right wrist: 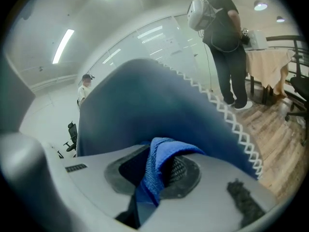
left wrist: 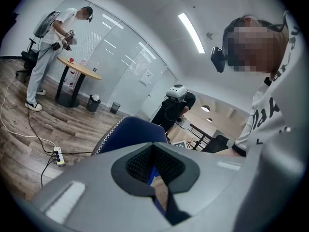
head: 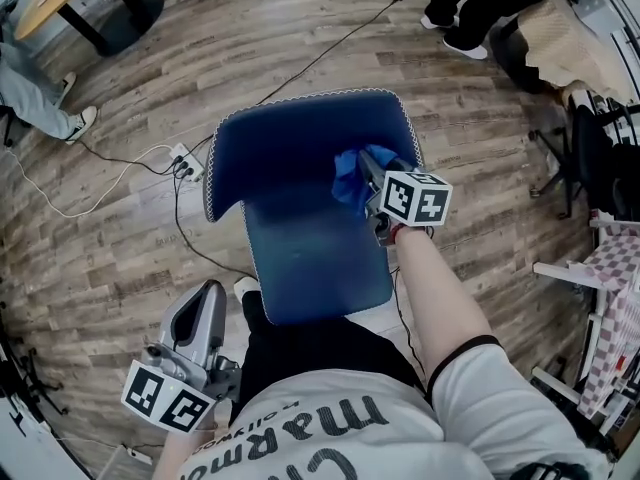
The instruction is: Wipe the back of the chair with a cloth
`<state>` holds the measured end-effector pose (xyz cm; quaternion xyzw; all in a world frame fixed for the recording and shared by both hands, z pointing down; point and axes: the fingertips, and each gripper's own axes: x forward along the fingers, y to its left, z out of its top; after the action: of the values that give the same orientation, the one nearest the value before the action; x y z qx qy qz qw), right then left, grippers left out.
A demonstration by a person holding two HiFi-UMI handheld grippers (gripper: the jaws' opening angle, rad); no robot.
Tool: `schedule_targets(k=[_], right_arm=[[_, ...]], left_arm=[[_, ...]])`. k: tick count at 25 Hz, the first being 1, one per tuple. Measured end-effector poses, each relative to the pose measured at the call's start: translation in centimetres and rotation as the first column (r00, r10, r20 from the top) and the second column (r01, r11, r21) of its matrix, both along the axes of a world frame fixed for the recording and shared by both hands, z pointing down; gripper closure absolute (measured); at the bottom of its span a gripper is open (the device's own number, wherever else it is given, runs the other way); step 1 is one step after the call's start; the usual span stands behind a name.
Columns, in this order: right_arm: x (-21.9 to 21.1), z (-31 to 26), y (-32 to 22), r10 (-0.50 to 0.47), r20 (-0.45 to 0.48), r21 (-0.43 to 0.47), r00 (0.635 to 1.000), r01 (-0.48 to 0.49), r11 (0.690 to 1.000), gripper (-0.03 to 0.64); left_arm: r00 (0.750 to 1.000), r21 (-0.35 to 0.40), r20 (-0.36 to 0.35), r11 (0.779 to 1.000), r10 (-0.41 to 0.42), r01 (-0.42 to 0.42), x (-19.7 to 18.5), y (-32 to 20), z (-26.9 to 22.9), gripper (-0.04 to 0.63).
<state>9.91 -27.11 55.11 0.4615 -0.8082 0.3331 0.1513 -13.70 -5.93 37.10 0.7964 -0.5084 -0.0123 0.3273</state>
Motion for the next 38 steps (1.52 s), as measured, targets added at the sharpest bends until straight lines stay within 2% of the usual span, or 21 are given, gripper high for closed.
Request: schedule_targets(k=[13,16,18,20,23,26,28,32,38], right_arm=[[7.1,-1.9,1.5,0.184,-0.017,0.04,0.983,-0.183,0.982,0.551],[9.0,-2.5,2.7,0.271,0.001,0.059,0.962,-0.271,0.961,0.551],[10.3,-2.9,3.7,0.349,0.038,0.058,0.936,-0.351,0.935,0.551],[10.0,-3.2,4.5,0.38,0.083,0.051,0.921,-0.385,0.922,0.551],[6.2,-2.9,5.4,0.309,0.116,0.043,0.944,-0.316,0.948,0.551],[-0.5,-1.1,5.9,0.166,0.1,0.011,0.981,-0.168,0.986,0.551],[-5.6,0.0,6.1,0.059,0.086,-0.006,0.995,-0.059,0.998,0.551],[-13.6,1.1,6.8,-0.088,0.11,-0.033,0.99,0.092,0.995,0.551],[-20.8,1.2,7.2,-0.18,0.173,-0.031,0.968,0.188,0.982,0.551]], left_arm=[[0.999,0.02,-0.011,0.999,0.047,-0.047,1.2,0.2,-0.5,0.589],[0.999,0.018,-0.018,0.999,0.05,-0.05,0.6,0.7,-0.2,0.589],[0.999,0.016,-0.02,0.999,0.045,-0.044,0.0,1.0,-0.1,0.589],[0.999,0.014,-0.019,0.999,0.034,-0.034,-0.7,1.2,0.0,0.589],[1.0,0.008,-0.024,1.0,0.015,-0.015,-1.7,1.7,0.1,0.589],[1.0,-0.001,-0.019,1.0,-0.002,0.002,-3.2,2.5,0.2,0.589],[1.0,-0.009,-0.01,1.0,-0.024,0.024,-4.7,3.1,0.5,0.589],[0.996,-0.026,-0.002,0.996,-0.086,0.086,-7.3,4.8,1.1,0.589],[0.987,-0.033,0.024,0.987,-0.158,0.159,-11.4,6.3,1.1,0.589]])
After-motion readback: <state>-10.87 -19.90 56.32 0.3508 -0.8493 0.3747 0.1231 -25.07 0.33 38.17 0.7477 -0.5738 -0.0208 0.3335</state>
